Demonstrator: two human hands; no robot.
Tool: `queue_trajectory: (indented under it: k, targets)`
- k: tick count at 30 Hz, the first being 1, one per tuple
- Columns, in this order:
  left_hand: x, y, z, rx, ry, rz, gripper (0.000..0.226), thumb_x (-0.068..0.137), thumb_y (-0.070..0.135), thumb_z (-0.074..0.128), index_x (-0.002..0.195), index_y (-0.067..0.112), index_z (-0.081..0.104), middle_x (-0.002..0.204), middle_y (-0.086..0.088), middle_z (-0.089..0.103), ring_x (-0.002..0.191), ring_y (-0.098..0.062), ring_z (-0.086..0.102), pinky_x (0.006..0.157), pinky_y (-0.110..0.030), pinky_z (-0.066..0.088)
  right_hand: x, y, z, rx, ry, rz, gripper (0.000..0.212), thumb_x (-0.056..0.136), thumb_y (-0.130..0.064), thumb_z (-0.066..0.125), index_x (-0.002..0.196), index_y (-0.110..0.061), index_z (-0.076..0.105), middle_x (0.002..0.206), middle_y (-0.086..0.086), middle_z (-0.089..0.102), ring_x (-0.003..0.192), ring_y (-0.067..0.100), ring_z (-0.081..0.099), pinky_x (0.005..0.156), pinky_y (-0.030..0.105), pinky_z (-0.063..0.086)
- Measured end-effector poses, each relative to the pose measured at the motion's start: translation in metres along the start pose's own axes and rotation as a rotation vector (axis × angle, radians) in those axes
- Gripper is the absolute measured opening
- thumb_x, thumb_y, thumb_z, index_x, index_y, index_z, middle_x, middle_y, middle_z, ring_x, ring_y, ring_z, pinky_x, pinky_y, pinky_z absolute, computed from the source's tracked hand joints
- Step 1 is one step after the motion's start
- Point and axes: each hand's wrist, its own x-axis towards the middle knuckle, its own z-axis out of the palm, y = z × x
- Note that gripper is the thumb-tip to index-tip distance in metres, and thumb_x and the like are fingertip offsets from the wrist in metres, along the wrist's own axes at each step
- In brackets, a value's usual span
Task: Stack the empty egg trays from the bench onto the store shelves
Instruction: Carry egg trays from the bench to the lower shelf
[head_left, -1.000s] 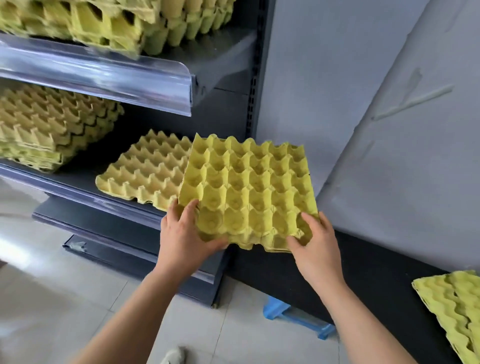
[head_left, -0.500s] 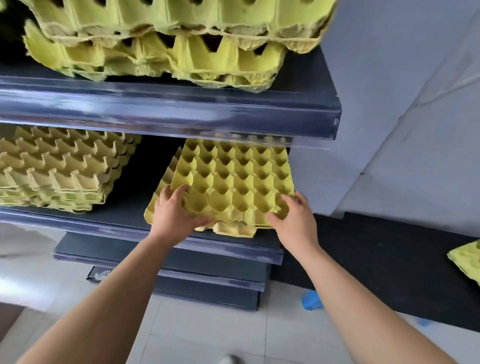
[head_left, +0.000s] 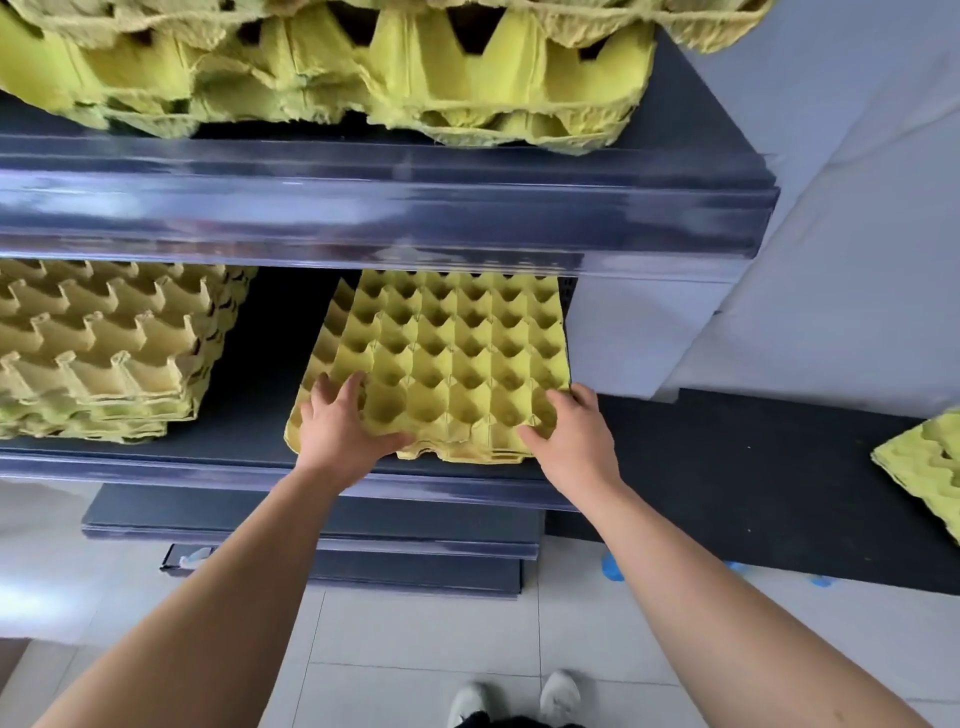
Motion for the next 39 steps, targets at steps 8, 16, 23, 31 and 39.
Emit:
queue_trajectory:
  k: [8, 16, 23, 31, 39]
  targets:
    - [-0.031, 0.047, 0.006, 0.165, 0.174, 0.281, 0.065, 0.086, 0.043, 0.063, 0.141, 0.014, 0.043, 0.152, -0.011, 0.030, 0.135, -0.035, 0.029, 0.111, -0.044, 0.026, -0.011, 0.012, -0.033, -0.108, 0.102, -0.141, 0.052, 0.091, -0.038, 0.055, 0.135, -0.009, 0.048, 0.144, 0.007, 0.042, 0.133, 0.022, 0.038, 0.107, 0.031, 0.033]
    - [-0.069, 0.157, 0.050, 0.147, 0.102, 0.625, 0.035, 0.086, 0.023, 0.065, 0.118, 0.009, 0.064, 0.124, -0.007, 0.062, 0.110, -0.036, 0.055, 0.091, -0.043, 0.044, -0.046, 0.088, -0.103, -0.184, 0.289, -0.121, 0.032, 0.084, -0.021, 0.064, 0.111, -0.003, 0.065, 0.109, 0.011, 0.067, 0.099, 0.031, 0.061, 0.088, 0.038, 0.049]
    - [-0.116, 0.282, 0.129, 0.195, -0.021, 0.886, 0.033, 0.071, 0.022, 0.081, 0.100, 0.010, 0.072, 0.097, -0.006, 0.071, 0.088, -0.034, 0.066, 0.078, -0.043, 0.053, -0.083, 0.213, -0.170, -0.215, 0.403, 0.085, 0.032, 0.077, -0.015, 0.072, 0.105, 0.000, 0.068, 0.103, 0.014, 0.069, 0.095, 0.034, 0.064, 0.086, 0.040, 0.051]
    - [-0.194, 0.433, 0.248, 0.198, -0.160, 1.014, 0.036, 0.092, 0.036, 0.057, 0.124, 0.019, 0.062, 0.124, 0.003, 0.063, 0.114, -0.022, 0.056, 0.101, -0.035, 0.039, -0.128, 0.384, -0.253, -0.201, 0.409, 0.320, 0.039, 0.091, -0.024, 0.057, 0.126, -0.006, 0.058, 0.128, 0.009, 0.059, 0.121, 0.026, 0.051, 0.102, 0.034, 0.037]
    - [-0.232, 0.550, 0.353, 0.272, -0.285, 1.024, 0.046, 0.097, 0.042, 0.047, 0.138, 0.023, 0.047, 0.135, 0.006, 0.054, 0.121, -0.017, 0.050, 0.100, -0.029, 0.038, -0.140, 0.524, -0.309, -0.202, 0.386, 0.474, 0.040, 0.092, -0.027, 0.056, 0.127, -0.008, 0.057, 0.126, 0.007, 0.060, 0.118, 0.025, 0.053, 0.100, 0.034, 0.040]
